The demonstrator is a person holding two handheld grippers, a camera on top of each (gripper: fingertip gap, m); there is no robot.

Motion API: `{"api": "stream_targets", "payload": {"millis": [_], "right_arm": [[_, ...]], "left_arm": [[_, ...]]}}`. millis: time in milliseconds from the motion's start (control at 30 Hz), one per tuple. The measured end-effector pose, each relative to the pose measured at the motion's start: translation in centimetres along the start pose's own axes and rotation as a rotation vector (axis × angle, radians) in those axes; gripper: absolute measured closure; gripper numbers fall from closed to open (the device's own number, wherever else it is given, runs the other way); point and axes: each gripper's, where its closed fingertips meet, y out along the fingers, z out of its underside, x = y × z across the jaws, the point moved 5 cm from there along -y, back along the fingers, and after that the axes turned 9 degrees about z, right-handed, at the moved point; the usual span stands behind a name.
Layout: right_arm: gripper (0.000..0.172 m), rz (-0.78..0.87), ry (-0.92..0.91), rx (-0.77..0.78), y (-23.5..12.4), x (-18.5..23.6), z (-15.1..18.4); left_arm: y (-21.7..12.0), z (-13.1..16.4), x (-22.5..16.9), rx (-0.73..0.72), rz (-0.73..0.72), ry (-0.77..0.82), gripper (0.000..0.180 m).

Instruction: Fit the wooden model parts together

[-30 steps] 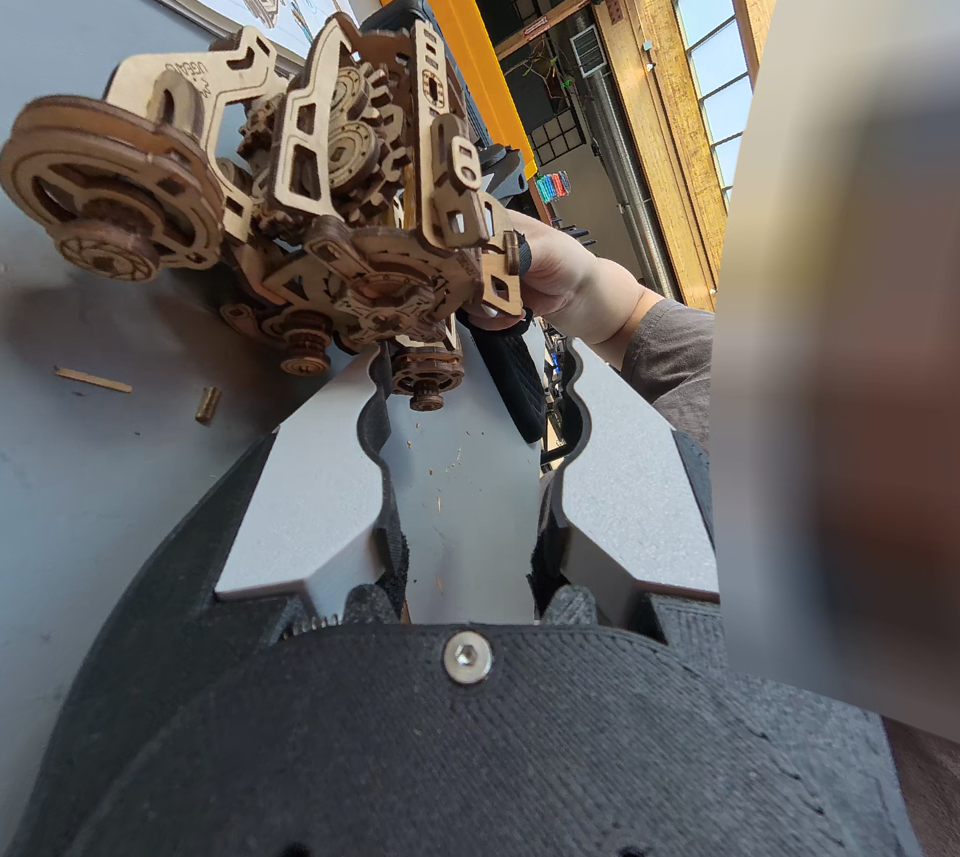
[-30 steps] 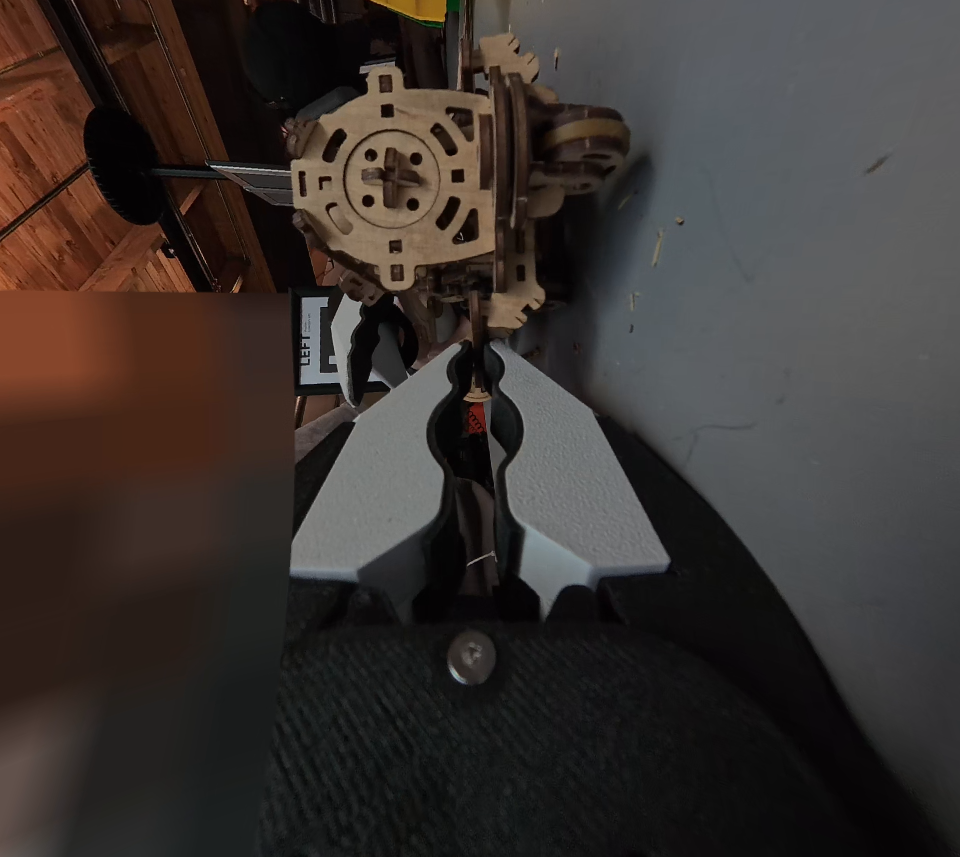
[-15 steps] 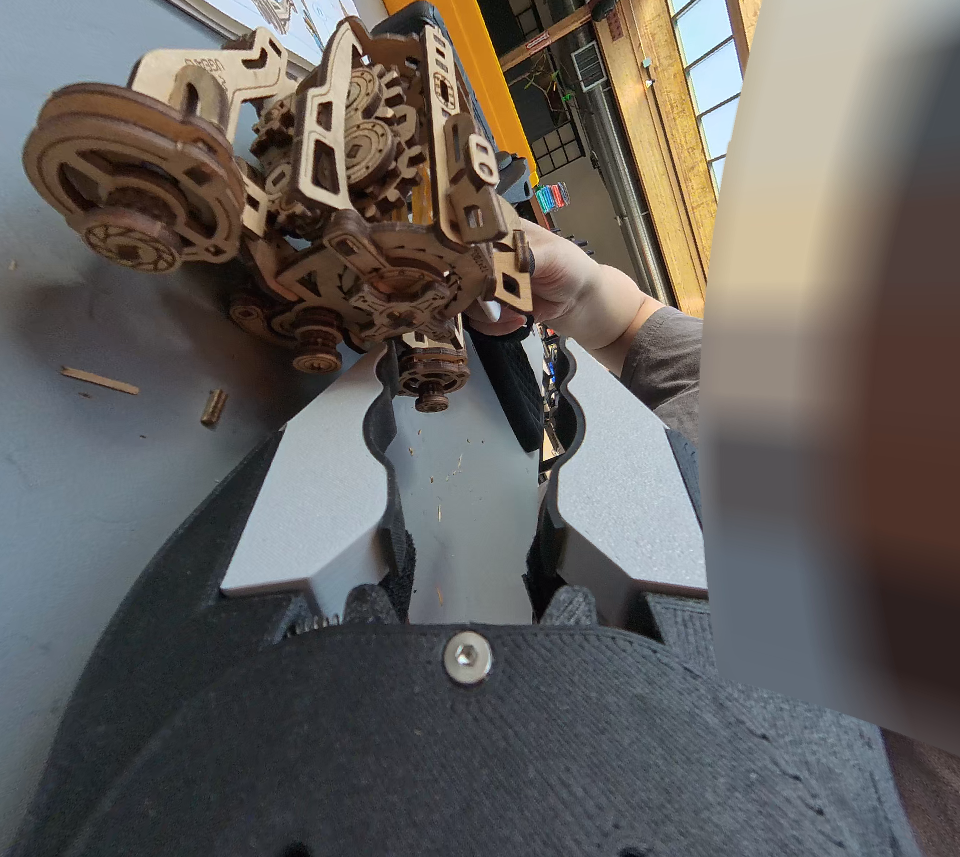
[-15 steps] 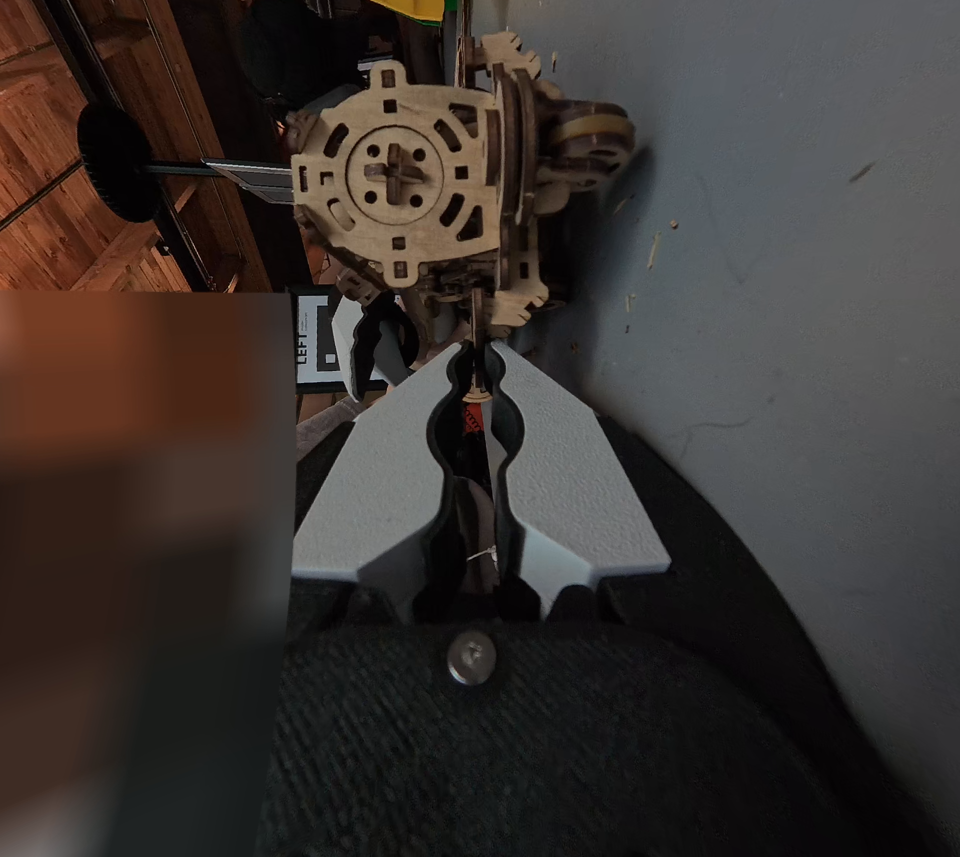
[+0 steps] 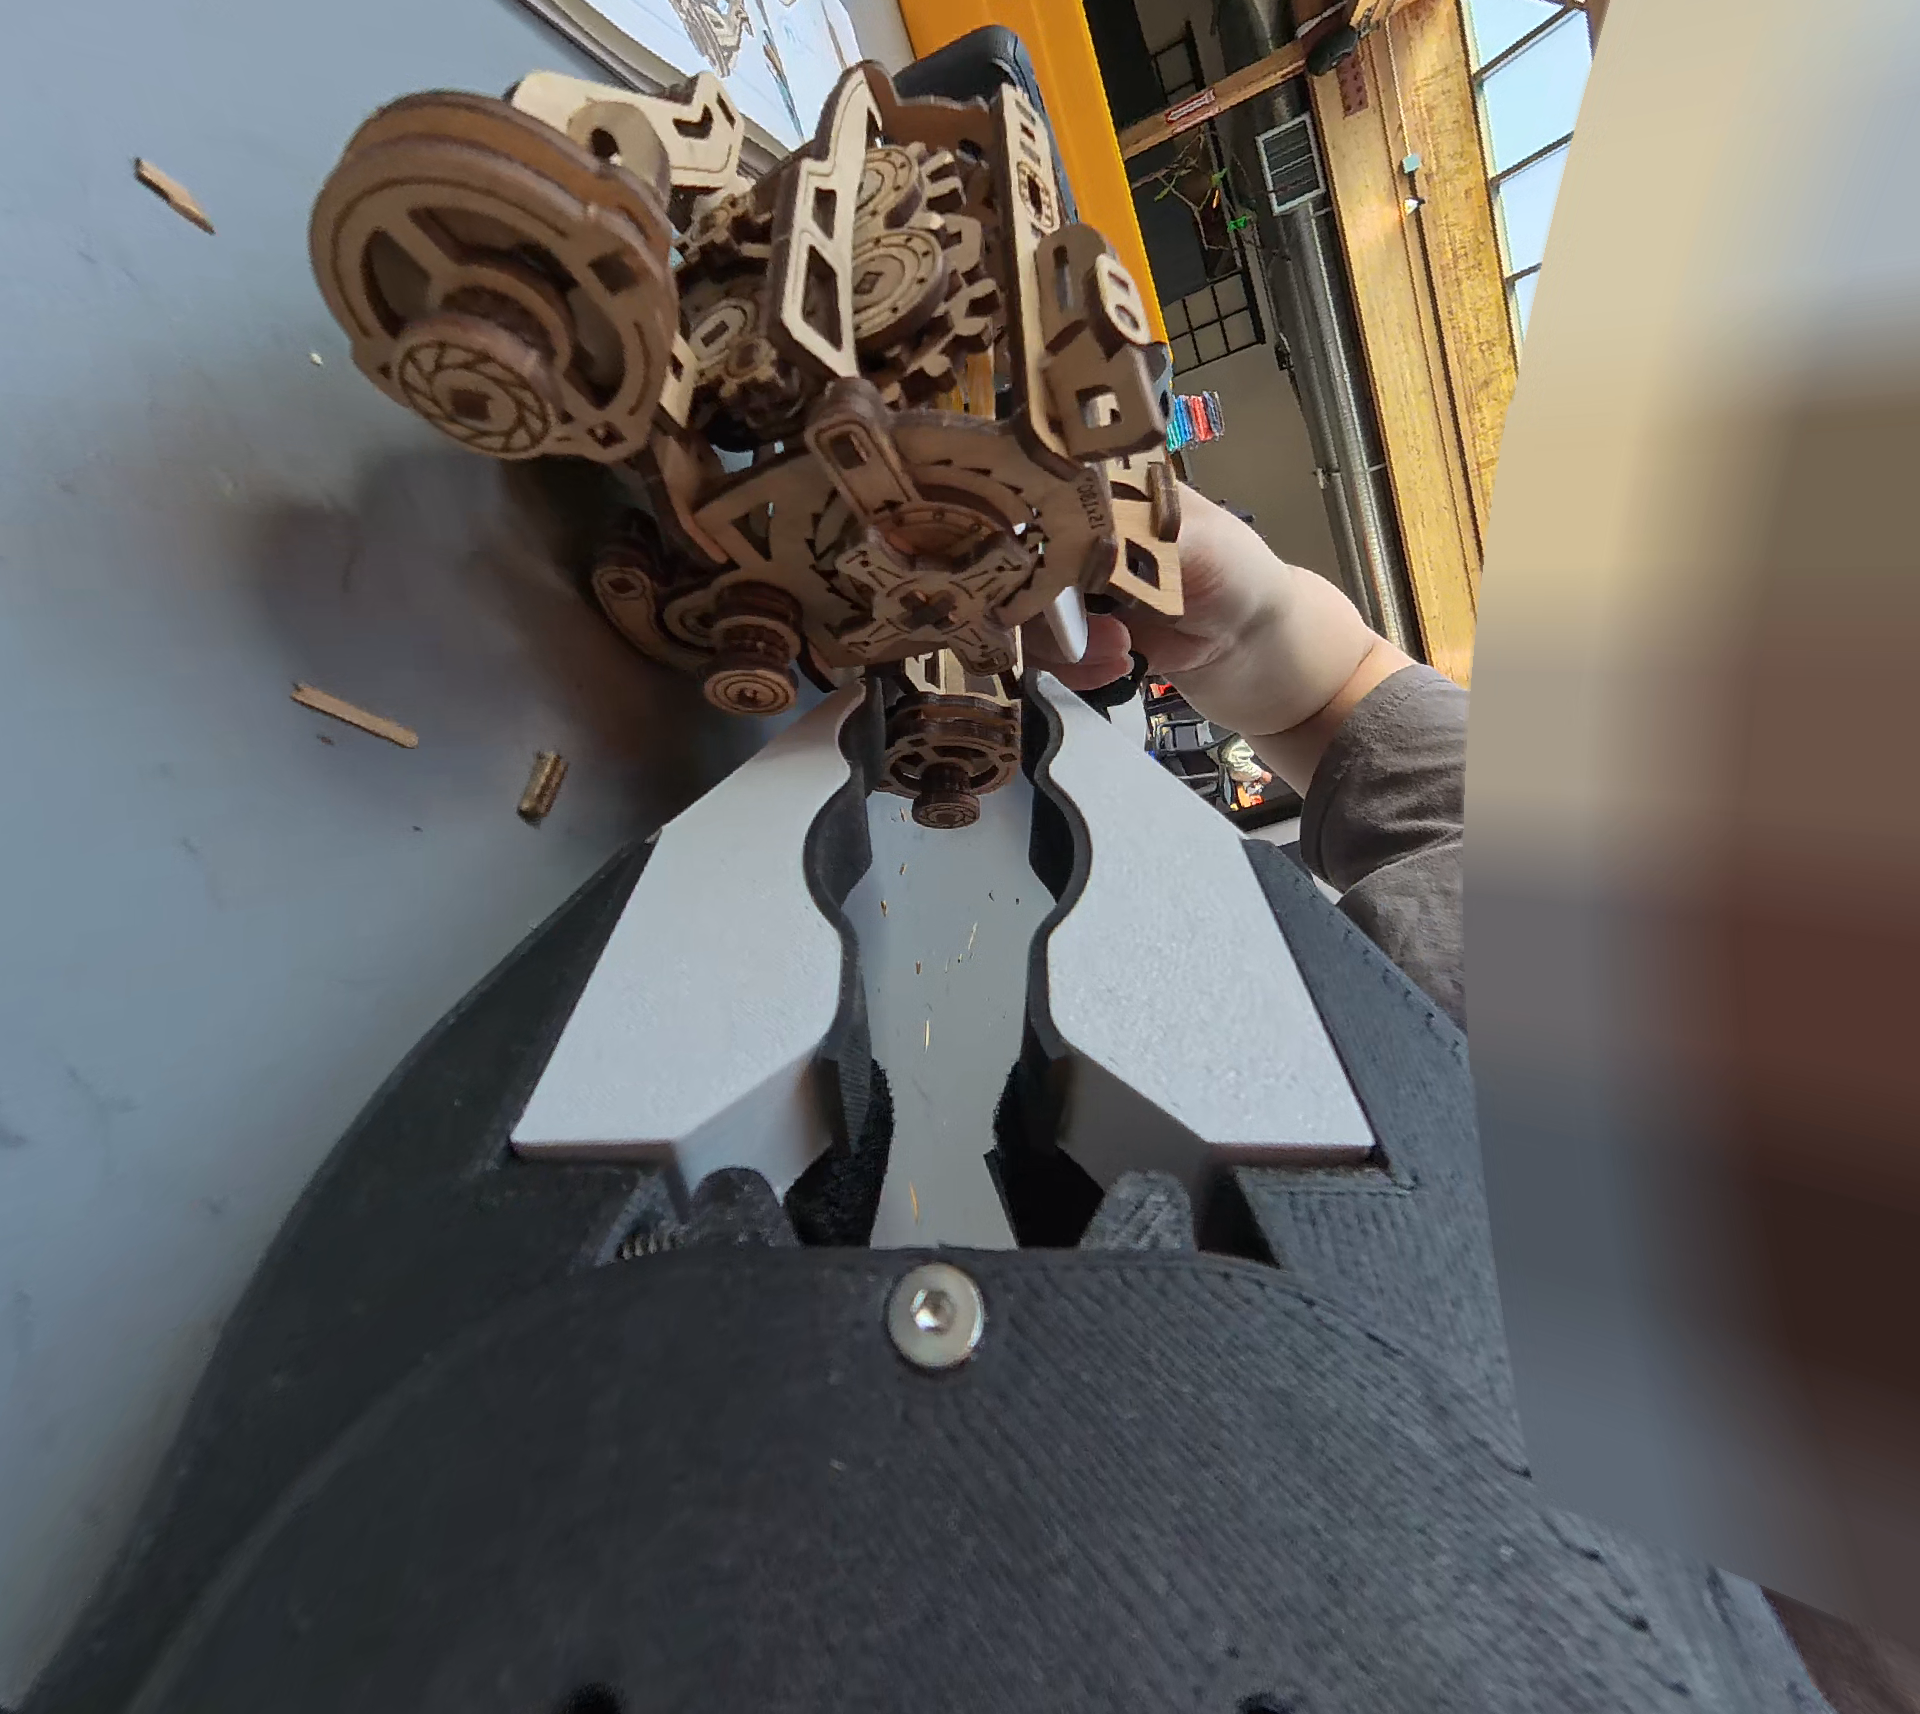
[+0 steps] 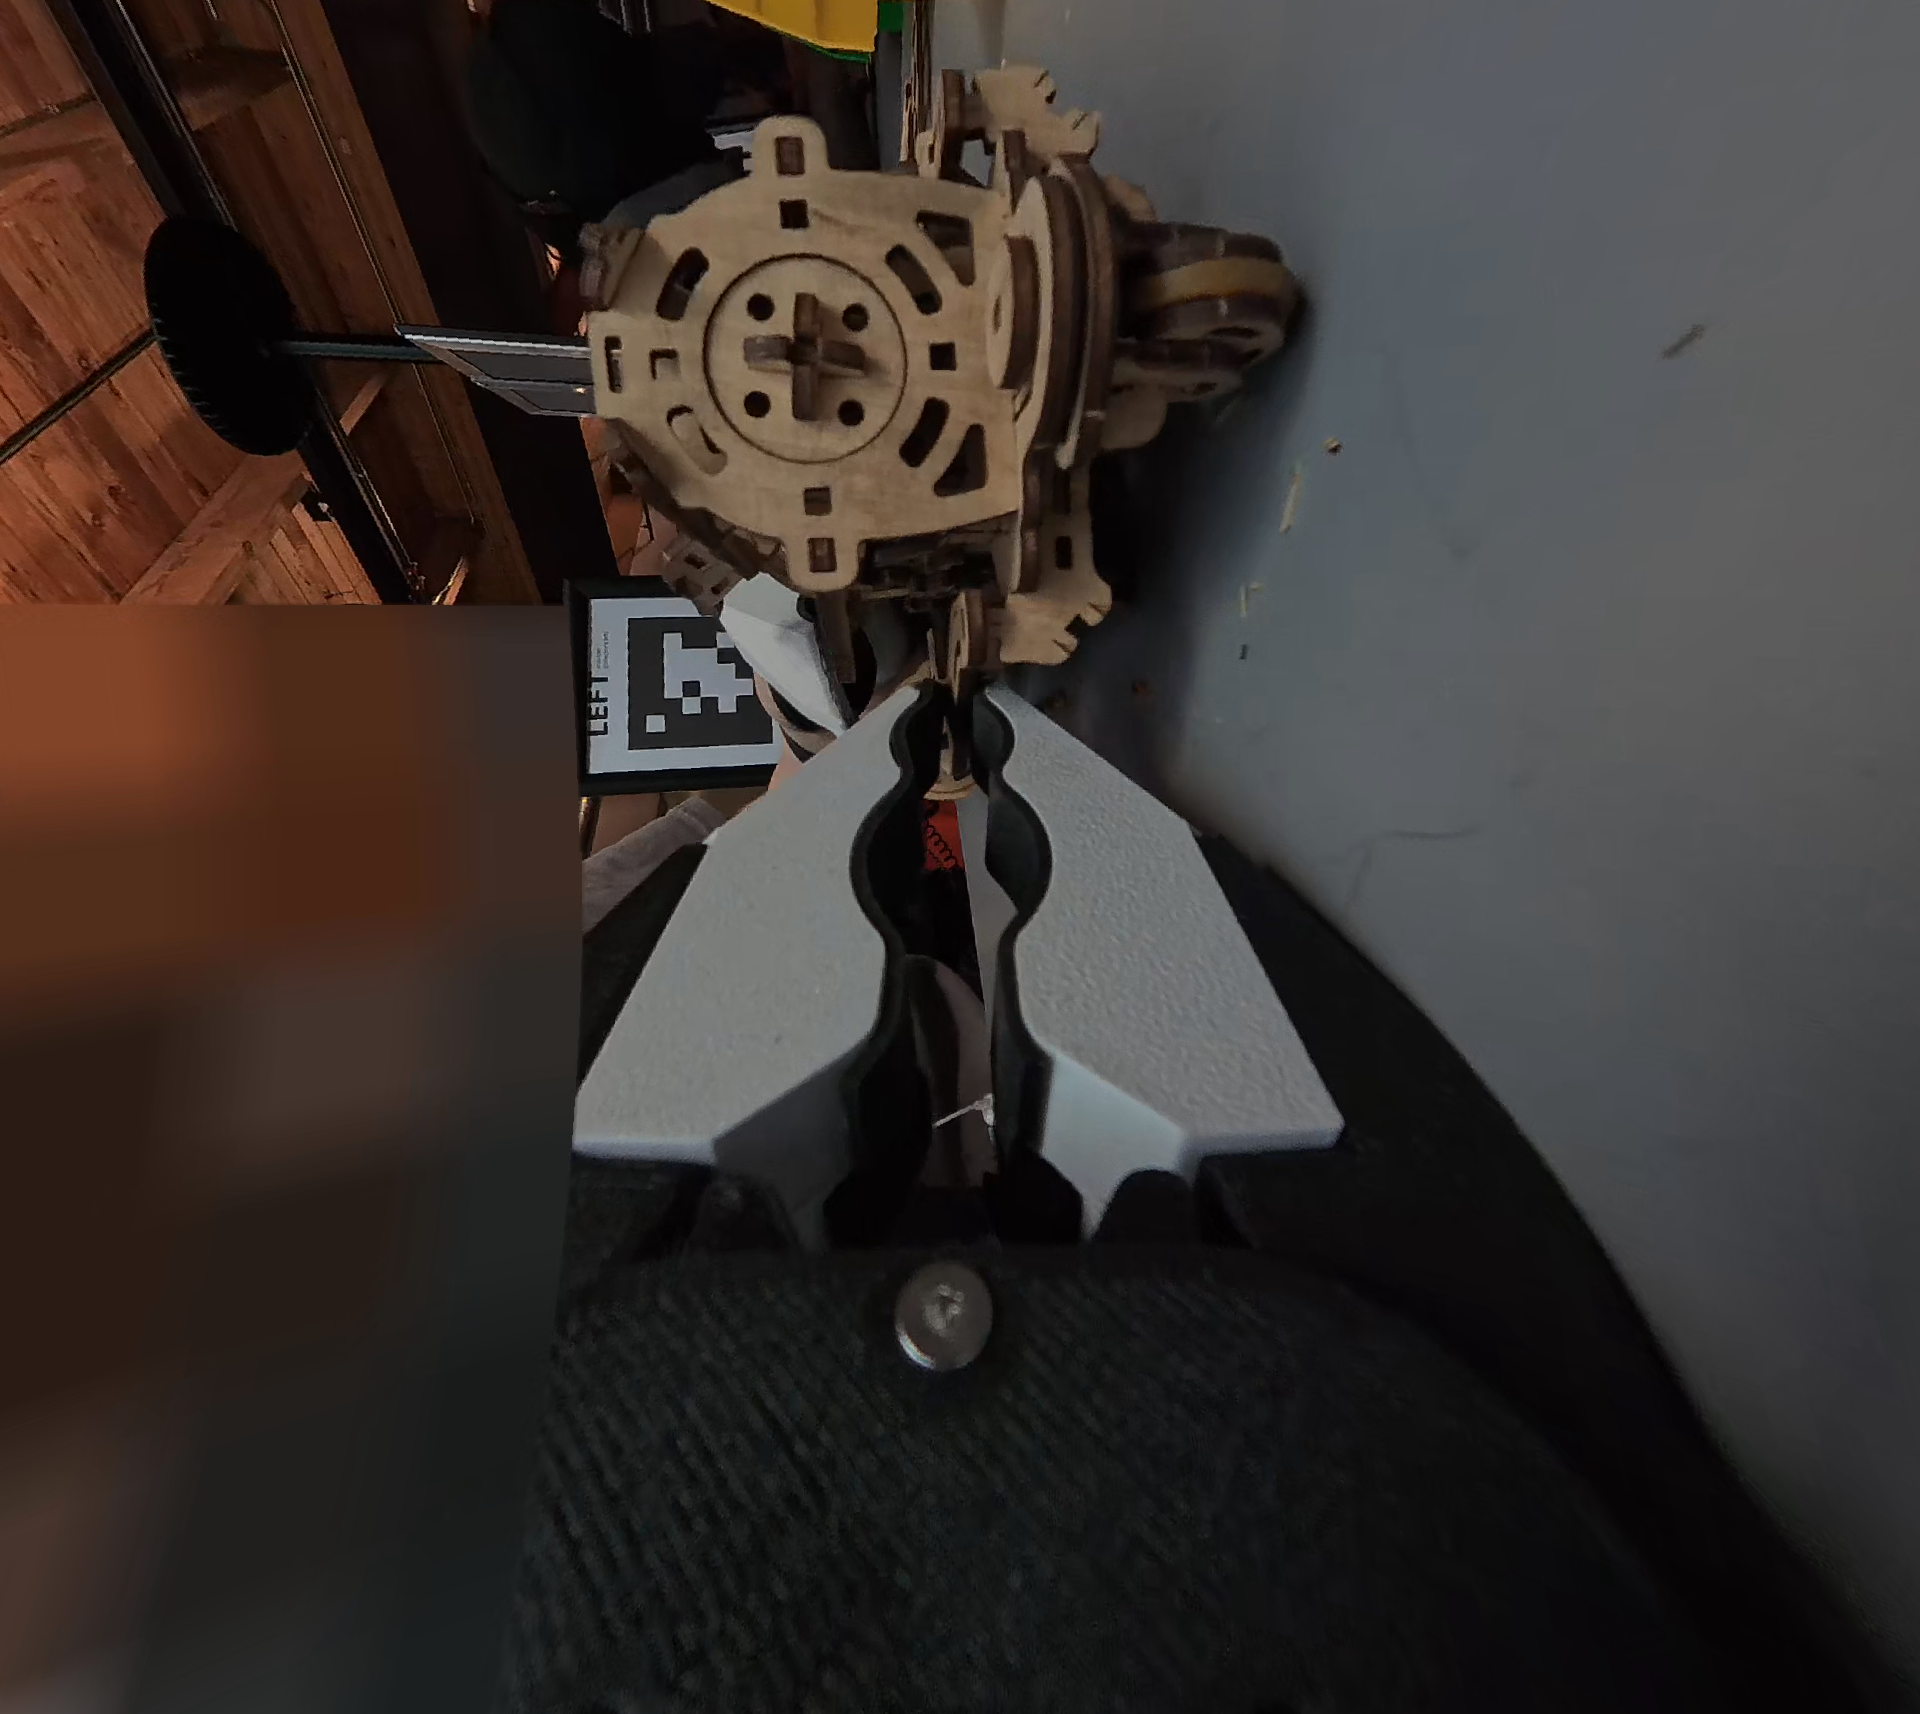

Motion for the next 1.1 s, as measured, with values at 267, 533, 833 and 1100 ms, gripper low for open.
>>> {"api": "stream_targets", "payload": {"millis": [267,533,833,1100], "right_arm": [[0.169,-0.003,-0.008,0.003,0.1,0.0,0.0],[0.170,0.005,-0.006,0.008,0.4,0.1,0.1],[0.170,0.002,0.011,0.007,0.3,0.1,0.1],[0.162,0.003,-0.014,0.011,0.2,0.1,0.5]], "left_arm": [[-0.1,0.0,0.0,-0.011,0.003,-0.041,0.152],[-0.8,0.0,-0.4,-0.072,-0.005,-0.116,0.145],[-2.6,0.5,-1.6,-0.171,0.023,-0.150,0.155],[-3.5,0.8,-2.0,-0.205,0.027,-0.118,0.157]]}}
